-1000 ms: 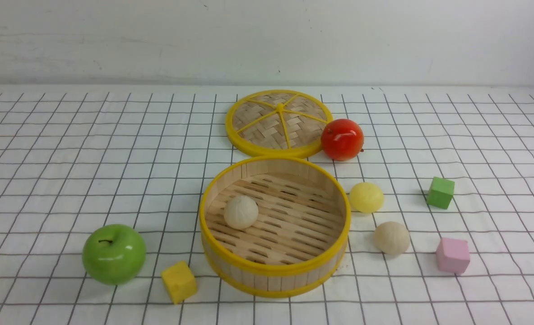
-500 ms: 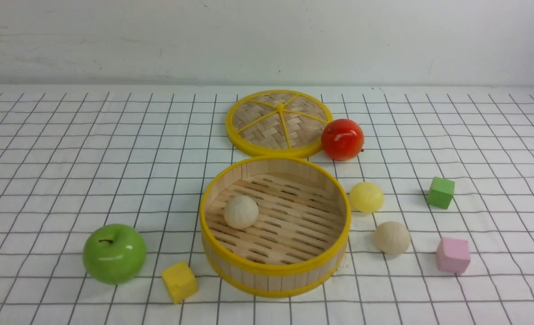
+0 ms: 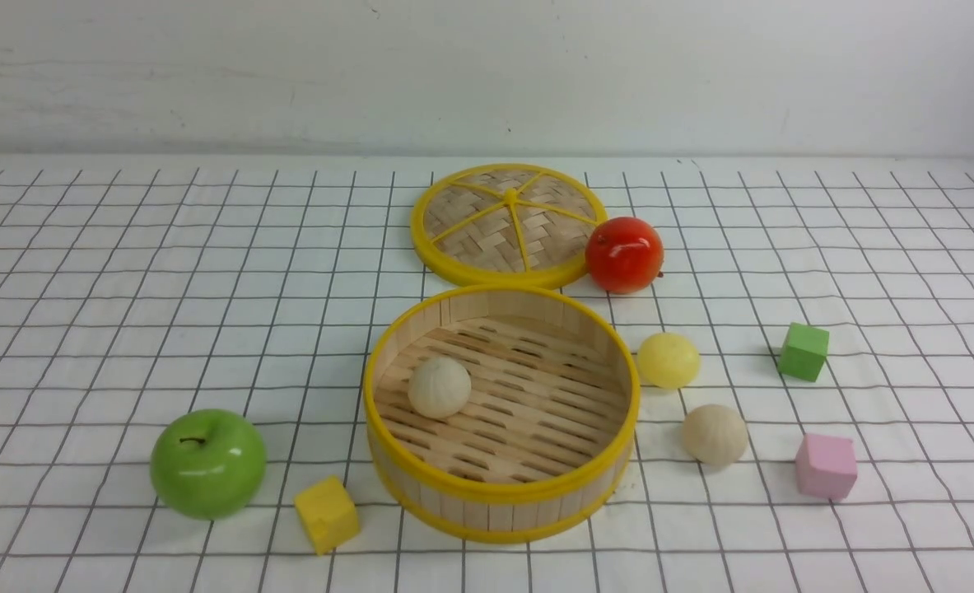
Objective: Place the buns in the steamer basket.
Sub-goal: Use the right arm to grab a steamed stuffed bun, then use the right arm to put the steamed stuffed bun into the steamer, then use the right arm to grab a steamed stuffed bun, then use the right arm to put the steamed stuffed bun into the steamer
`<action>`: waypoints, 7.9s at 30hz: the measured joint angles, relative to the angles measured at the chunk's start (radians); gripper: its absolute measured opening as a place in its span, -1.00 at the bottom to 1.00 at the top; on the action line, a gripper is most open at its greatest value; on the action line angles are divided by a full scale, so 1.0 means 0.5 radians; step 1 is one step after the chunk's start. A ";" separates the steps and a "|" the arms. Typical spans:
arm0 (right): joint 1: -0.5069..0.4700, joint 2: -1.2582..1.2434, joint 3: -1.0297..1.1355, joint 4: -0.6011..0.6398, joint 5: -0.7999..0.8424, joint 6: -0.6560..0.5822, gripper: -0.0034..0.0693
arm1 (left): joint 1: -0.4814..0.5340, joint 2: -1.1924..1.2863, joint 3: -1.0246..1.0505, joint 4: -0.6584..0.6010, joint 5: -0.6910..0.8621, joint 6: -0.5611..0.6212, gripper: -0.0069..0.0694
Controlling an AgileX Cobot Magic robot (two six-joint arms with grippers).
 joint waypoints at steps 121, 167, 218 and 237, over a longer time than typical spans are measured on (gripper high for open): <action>0.613 3.477 -2.718 0.179 0.767 0.144 -0.91 | 0.000 0.000 0.002 -0.008 -0.001 0.002 -0.60; 0.569 3.593 -2.908 0.468 0.567 -0.276 0.21 | 0.000 0.000 0.002 -0.008 -0.001 0.002 -0.57; 0.523 3.642 -2.913 0.596 0.397 -0.279 -0.92 | 0.000 0.000 0.002 -0.008 -0.001 0.002 -0.45; 0.775 3.928 -2.913 0.694 0.368 -0.307 -0.32 | 0.000 0.000 0.002 -0.008 -0.001 0.002 -0.40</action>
